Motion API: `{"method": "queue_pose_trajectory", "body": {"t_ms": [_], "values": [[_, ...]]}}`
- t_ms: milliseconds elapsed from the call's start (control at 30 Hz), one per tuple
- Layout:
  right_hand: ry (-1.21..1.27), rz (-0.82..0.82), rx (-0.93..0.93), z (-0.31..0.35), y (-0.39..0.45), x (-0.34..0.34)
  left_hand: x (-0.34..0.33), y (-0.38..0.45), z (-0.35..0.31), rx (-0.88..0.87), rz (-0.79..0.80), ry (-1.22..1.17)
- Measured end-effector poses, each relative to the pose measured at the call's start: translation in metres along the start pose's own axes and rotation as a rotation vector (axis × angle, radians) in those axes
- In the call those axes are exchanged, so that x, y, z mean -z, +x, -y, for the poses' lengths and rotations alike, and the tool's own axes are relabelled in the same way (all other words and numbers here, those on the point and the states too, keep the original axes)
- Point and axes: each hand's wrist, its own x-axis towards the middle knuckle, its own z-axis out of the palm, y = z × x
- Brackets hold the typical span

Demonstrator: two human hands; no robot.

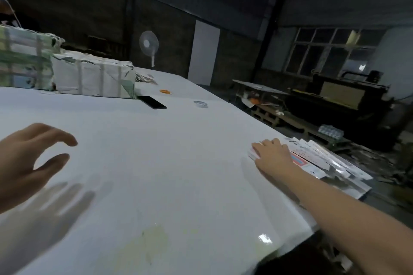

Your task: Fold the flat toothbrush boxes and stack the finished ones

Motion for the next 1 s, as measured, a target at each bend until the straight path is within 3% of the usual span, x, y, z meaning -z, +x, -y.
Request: {"method": "queue_pose_trajectory", "body": {"t_ms": [100, 200, 333, 467, 567, 700, 1000], "values": [[-0.011, 0.024, 0.005, 0.016, 0.013, 0.009, -0.007, -0.003, 0.017, 0.014, 0.051, 0.029], [0.128, -0.013, 0.098, 0.06, 0.013, 0.035, -0.001, -0.008, 0.012, 0.003, 0.054, 0.031], [0.551, -0.157, 0.348, 0.152, -0.016, 0.084, 0.021, -0.006, -0.024, 0.01, 0.09, 0.08], [0.911, -0.182, 0.607, 0.25, -0.059, 0.131, 0.041, -0.004, -0.052, 0.102, 0.153, 0.129], [1.079, -0.202, 0.734, 0.314, -0.086, 0.157, 0.049, 0.0, -0.051, 0.294, 0.224, 0.281], [1.26, -0.191, 0.764, 0.366, -0.111, 0.152, 0.068, -0.005, -0.032, 0.528, 0.21, 0.558], [1.41, -0.193, 0.803, 0.374, -0.114, 0.128, 0.116, -0.02, 0.023, 1.056, 0.241, 0.628]]}}
